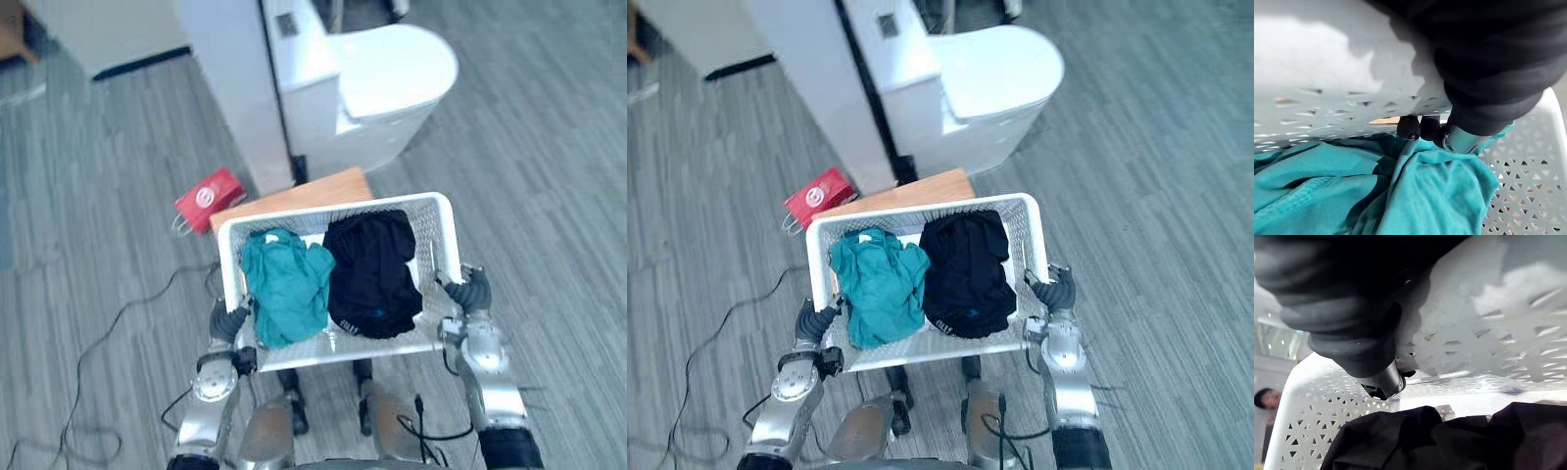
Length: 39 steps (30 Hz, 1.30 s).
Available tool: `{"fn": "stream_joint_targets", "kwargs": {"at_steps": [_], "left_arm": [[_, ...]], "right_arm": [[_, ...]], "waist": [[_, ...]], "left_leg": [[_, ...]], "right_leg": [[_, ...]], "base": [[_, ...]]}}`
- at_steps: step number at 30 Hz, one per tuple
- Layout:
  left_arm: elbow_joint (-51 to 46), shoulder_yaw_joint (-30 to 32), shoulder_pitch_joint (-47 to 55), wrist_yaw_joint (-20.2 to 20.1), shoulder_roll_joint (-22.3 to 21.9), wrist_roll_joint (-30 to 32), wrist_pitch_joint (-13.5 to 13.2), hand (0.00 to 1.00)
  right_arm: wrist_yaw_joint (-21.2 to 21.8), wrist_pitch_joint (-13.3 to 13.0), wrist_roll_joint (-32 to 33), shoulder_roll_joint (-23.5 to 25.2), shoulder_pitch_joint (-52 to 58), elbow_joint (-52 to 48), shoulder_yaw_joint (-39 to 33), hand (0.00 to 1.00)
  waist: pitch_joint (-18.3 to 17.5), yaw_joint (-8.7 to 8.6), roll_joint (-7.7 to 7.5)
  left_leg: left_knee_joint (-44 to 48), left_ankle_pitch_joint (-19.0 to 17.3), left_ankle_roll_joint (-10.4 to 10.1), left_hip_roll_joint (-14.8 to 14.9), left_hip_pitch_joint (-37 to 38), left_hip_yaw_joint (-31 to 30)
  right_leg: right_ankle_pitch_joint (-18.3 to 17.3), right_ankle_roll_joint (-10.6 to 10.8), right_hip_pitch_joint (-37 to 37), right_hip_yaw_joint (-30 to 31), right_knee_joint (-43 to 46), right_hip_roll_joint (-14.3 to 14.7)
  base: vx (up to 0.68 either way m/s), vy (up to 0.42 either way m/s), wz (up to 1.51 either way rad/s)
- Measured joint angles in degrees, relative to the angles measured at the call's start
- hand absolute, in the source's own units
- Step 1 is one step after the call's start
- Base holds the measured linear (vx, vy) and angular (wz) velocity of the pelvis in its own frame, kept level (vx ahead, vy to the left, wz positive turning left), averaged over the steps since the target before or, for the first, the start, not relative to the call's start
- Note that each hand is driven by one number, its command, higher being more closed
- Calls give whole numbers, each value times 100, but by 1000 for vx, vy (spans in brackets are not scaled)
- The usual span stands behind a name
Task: Pick up the laundry basket with both hands and put the clothes into the washing machine.
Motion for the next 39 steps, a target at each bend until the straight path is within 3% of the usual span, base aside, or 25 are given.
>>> {"fn": "stream_joint_targets", "kwargs": {"at_steps": [1,2,3,5,7,9,10,11,12,13,16,17,20,21,23,25,26,27,28,29,30,33,36,38,39], "left_arm": [[-4,0,10,-3,41,-1,-1,100],[-3,1,5,-39,46,0,6,100],[-3,2,14,-50,50,1,6,100],[-2,76,95,-106,51,6,35,100],[5,112,191,-111,31,16,39,100],[18,152,348,-125,6,22,69,100],[20,168,421,-145,-20,19,91,100],[19,211,398,-149,35,11,91,100],[61,373,386,-158,20,6,93,100],[75,440,447,-106,-119,-80,93,100],[45,488,744,-27,-385,-214,27,100],[21,523,798,0,-424,-228,18,100],[-115,552,926,37,-588,-251,19,100],[-116,550,921,28,-644,-251,29,100],[-129,554,944,31,-693,-250,44,100],[-249,558,953,6,-759,-232,98,100],[-263,567,1014,15,-781,-215,111,100],[-260,571,1095,16,-800,-206,170,100],[-259,571,1140,8,-759,-205,200,100],[-259,555,1192,-32,-619,-184,280,100],[-257,556,1212,-58,-570,-167,297,100],[-271,496,1209,-81,-414,-137,300,100],[-253,368,1101,-101,-330,-136,304,100],[-178,238,979,-111,-287,-124,310,100],[-151,157,940,-110,-271,-98,313,100]], "right_arm": [[2,-36,0,48,4,0,-1,100],[4,-67,10,97,26,58,-12,100],[4,-68,10,108,34,72,-18,100],[111,-105,74,185,64,257,-19,100],[163,-104,82,202,67,335,3,100],[242,-102,119,147,66,489,78,100],[239,-79,140,91,63,530,135,100],[231,-75,158,140,70,531,159,100],[226,-53,242,106,7,554,275,100],[228,-36,231,-3,-191,565,410,100],[232,-6,218,-295,-480,797,672,100],[232,-6,218,-356,-511,807,714,100],[224,-6,218,-464,-640,921,768,100],[217,-5,220,-531,-637,929,763,100],[208,-1,214,-541,-619,934,759,100],[206,-3,173,-498,-609,935,702,100],[209,-4,117,-460,-579,940,695,100],[230,-2,31,-355,-543,991,662,100],[243,1,-5,-281,-491,1022,616,100],[247,-2,-44,-160,-302,1121,578,100],[251,-2,-49,-120,-250,1160,578,100],[251,-5,-46,11,-138,1177,535,100],[258,-6,-37,11,-100,1152,395,100],[240,-5,-17,2,-31,1099,279,100],[235,-5,9,7,75,1011,227,100]], "waist": [[-77,-5,-65],[-107,-75,-59],[-117,-84,-52],[-181,-15,-45],[-186,-9,-12],[-246,110,88],[-333,163,232],[-345,120,253],[-348,219,237],[-350,488,235],[-373,669,257],[-388,696,286],[-409,799,445],[-412,785,522],[-432,866,496],[-466,920,415],[-485,947,369],[-479,946,311],[-483,924,295],[-476,838,297],[-475,798,296],[-468,729,286],[-426,516,358],[-410,358,283],[-445,306,156]], "left_leg": [[25,-62,-3,72,99,328],[106,-137,31,181,273,737],[107,-145,25,212,314,839],[453,-423,-241,561,698,1666],[1111,-668,-336,954,850,1908],[2443,-746,68,1691,830,1749],[3375,-675,1143,2181,549,1389],[3641,-585,1372,2338,364,1029],[4057,-350,1278,2240,34,-174],[4240,-679,732,1563,-184,-1217],[3701,-1008,489,171,-869,-2238],[3385,-993,461,-4,-1039,-2359],[1665,-479,-319,-293,-1706,-2675],[1090,-76,-351,-240,-1829,-2517],[837,519,-71,-188,-1776,-2230],[1101,515,312,-275,-1754,-2161],[1068,451,585,-284,-1590,-2044],[1062,345,702,-309,-1330,-1844],[1072,264,772,-350,-1197,-1811],[1001,-38,801,-473,-745,-1908],[936,-169,788,-511,-544,-1933],[652,-578,697,-589,172,-1972],[351,-862,501,-377,679,-2245],[-64,-851,437,-338,1168,-2422],[-260,-888,248,-424,1495,-2541]], "right_leg": [[-75,-52,6,-539,-164,-80],[-363,-536,-6,-1904,-90,-314],[-416,-615,-9,-2222,-39,-367],[-567,-872,6,-4216,621,-784],[-465,-664,15,-3928,773,-581],[-545,-779,34,-3311,798,-154],[-604,-903,61,-2948,771,236],[-617,-978,104,-2832,731,410],[-581,-1110,212,-2476,666,698],[-553,-1224,340,-1888,573,864],[-524,-1091,802,-917,249,841],[-531,-1082,863,-749,200,835],[-567,-1039,1208,-588,-179,786],[-608,-996,1388,-561,-316,824],[-797,-942,1601,-420,-370,799],[-1356,-758,1437,-303,273,716],[-1744,-408,1226,-321,952,659],[-2158,474,783,-480,2238,555],[-2190,1008,544,-591,2917,491],[-2028,1008,48,-964,4519,272],[-2085,896,-78,-1129,5013,127],[-2428,-96,-792,-1760,5474,-593],[-2140,-177,-1439,-1768,3706,-558],[-1173,53,-1467,-1570,1704,-551],[-634,118,-1453,-1473,797,-713]], "base": [[-49,5,-169],[-19,-4,-129],[20,6,-150],[109,-42,-179],[166,-125,-164],[135,-151,-186],[105,-135,-134],[151,-199,-144],[192,-154,-173],[216,-122,-205],[244,-36,-181],[231,24,-139],[220,80,-105],[302,124,-59],[405,143,-43],[467,162,-28],[505,155,-41],[514,144,-32],[542,105,1],[559,83,20],[647,68,23],[535,5,5],[571,-112,45],[533,-179,66],[717,-284,75]]}}
